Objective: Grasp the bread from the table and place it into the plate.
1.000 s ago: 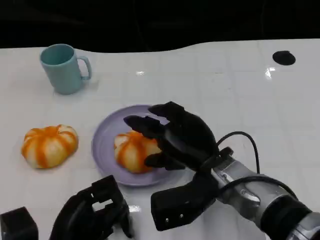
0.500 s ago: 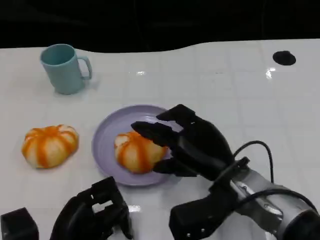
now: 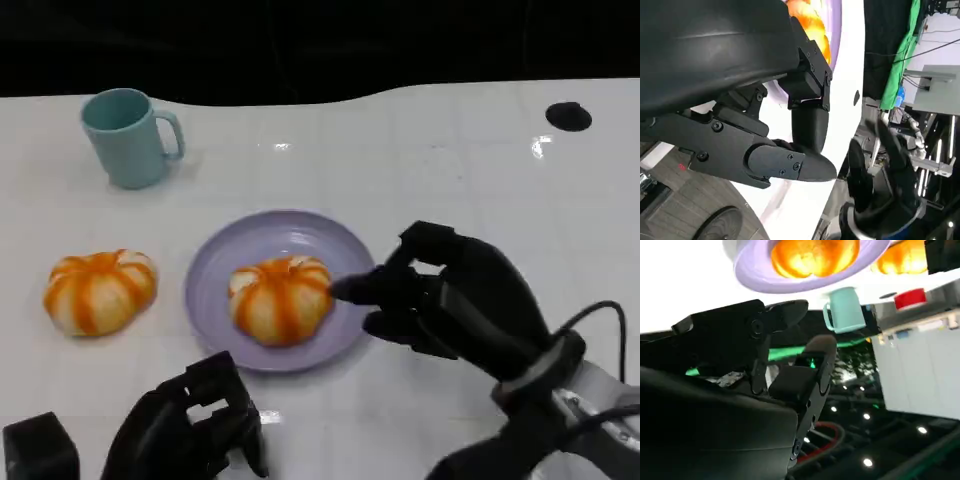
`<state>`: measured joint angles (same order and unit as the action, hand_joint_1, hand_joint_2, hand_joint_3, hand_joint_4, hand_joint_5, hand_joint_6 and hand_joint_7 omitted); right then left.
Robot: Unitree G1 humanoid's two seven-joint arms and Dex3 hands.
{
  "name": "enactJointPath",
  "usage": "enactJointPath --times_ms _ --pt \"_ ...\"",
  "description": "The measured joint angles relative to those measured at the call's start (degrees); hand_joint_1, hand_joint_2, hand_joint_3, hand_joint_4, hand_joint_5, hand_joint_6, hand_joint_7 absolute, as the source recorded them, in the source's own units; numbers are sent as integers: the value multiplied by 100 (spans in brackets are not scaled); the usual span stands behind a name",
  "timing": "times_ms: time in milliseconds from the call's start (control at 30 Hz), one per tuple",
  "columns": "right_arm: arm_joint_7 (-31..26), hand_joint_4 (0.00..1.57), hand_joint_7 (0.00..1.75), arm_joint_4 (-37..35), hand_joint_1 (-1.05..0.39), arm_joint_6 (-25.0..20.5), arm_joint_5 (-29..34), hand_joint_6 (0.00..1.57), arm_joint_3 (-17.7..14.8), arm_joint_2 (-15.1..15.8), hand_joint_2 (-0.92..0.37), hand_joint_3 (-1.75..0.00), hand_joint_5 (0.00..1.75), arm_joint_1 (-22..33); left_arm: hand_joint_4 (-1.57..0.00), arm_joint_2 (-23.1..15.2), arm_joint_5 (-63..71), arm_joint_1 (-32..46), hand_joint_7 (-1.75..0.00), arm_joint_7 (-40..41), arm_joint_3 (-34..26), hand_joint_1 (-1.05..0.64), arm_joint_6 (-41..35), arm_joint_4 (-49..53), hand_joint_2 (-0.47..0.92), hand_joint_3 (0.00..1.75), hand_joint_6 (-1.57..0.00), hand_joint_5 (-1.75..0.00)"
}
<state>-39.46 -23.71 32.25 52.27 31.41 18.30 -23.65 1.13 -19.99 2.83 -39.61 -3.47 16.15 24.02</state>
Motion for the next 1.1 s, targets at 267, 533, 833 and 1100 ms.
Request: enactJointPath --times_ms 267,533,833,1100 --pt "-395 82 38 142 -16 481 103 108 -354 597 -90 -8 150 493 -80 18 31 0 -153 12 44 -60 97 -3 92 27 -70 -175" --pt "-485 85 55 614 -15 592 101 109 -736 928 -90 -14 165 1153 -78 49 59 16 -154 26 65 -60 185 20 92 28 -70 -175" --pt "-393 90 140 831 -14 852 -260 82 -1256 1146 -35 -131 174 1878 -79 51 56 30 -155 59 80 -58 179 -4 90 31 -69 -175" --pt "680 92 155 1211 -14 876 -1399 74 -1337 756 -32 -136 175 2569 -78 38 43 -11 -154 54 58 -60 168 35 89 32 -69 -175"
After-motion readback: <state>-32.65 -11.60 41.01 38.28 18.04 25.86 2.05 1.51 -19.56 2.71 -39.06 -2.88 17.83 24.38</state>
